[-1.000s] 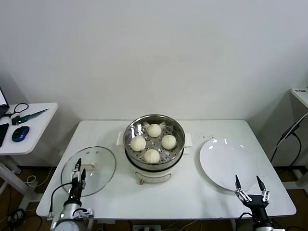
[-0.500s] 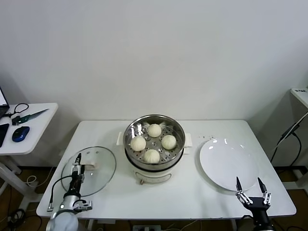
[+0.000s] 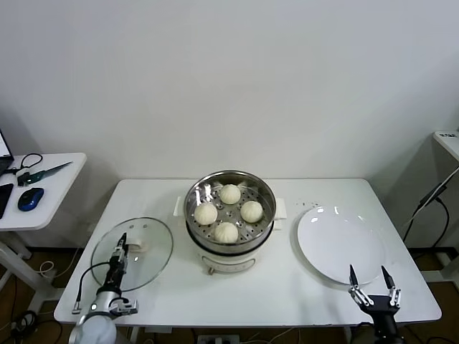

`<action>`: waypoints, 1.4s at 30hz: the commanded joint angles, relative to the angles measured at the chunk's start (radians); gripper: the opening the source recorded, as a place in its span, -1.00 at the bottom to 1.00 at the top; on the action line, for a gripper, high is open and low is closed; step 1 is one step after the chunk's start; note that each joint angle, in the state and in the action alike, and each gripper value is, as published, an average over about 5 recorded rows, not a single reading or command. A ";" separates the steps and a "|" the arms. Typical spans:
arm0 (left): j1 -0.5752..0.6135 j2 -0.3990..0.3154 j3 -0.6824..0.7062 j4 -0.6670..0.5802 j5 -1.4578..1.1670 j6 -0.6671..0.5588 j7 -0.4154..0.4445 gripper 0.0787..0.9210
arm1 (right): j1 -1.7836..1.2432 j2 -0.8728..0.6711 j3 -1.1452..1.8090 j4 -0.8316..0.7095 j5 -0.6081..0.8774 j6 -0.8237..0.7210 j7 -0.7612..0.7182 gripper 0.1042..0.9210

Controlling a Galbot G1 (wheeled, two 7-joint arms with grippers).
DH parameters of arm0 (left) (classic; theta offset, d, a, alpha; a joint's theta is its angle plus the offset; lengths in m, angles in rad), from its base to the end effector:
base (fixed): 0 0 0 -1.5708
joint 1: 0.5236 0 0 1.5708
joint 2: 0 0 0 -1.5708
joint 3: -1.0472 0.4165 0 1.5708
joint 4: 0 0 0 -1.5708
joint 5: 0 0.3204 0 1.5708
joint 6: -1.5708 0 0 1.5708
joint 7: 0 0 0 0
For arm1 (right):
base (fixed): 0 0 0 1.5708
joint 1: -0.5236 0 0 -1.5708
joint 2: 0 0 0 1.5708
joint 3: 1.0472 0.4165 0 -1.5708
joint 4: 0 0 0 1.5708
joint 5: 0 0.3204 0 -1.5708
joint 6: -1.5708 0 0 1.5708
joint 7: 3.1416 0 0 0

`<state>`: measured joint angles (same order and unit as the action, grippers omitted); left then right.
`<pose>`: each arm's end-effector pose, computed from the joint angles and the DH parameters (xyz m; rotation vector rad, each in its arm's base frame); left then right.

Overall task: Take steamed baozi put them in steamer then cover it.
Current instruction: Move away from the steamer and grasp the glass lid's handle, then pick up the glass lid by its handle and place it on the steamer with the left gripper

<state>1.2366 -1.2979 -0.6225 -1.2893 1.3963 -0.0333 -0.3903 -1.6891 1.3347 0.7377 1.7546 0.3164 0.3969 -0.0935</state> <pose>0.2107 0.1655 -0.5277 0.0469 -2.0229 -2.2627 0.0476 -0.1488 -0.4505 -0.1110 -3.1282 0.0382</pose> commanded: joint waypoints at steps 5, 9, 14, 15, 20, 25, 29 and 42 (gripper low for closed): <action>-0.012 0.004 -0.001 0.016 -0.003 -0.010 -0.003 -0.56 | 0.000 0.004 -0.006 0.001 -0.007 0.003 -0.003 0.76; -0.013 0.006 -0.002 0.020 -0.006 -0.010 -0.003 -0.80 | -0.002 0.003 -0.004 0.007 -0.007 0.003 -0.004 0.76; -0.004 0.011 -0.003 0.000 -0.023 -0.009 0.000 -0.86 | -0.002 0.003 -0.001 0.021 -0.010 -0.003 -0.002 0.76; 0.002 0.014 -0.003 -0.015 -0.034 -0.008 0.004 -0.86 | -0.002 0.002 -0.001 0.024 -0.013 -0.007 0.000 0.76; 0.055 0.047 0.001 -0.201 -0.190 0.031 0.090 -0.86 | -0.002 0.003 -0.001 0.045 -0.040 -0.032 0.018 0.76; 0.089 0.114 0.003 -0.430 -0.368 0.134 0.229 -0.86 | -0.004 0.006 0.000 0.060 -0.066 -0.055 0.052 0.76; 0.090 0.171 -0.003 -0.557 -0.463 0.246 0.326 -0.86 | -0.002 0.009 -0.003 0.061 -0.085 -0.059 0.070 0.76; -0.029 0.237 0.270 -0.815 -0.322 0.576 0.478 -0.86 | 0.047 0.011 -0.048 0.056 -0.125 -0.109 0.092 0.76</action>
<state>1.2249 -1.1067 -0.4337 -1.9674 1.0797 0.4135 0.0234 -1.6656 1.3457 0.7118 1.8164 0.2143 0.3148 -0.0177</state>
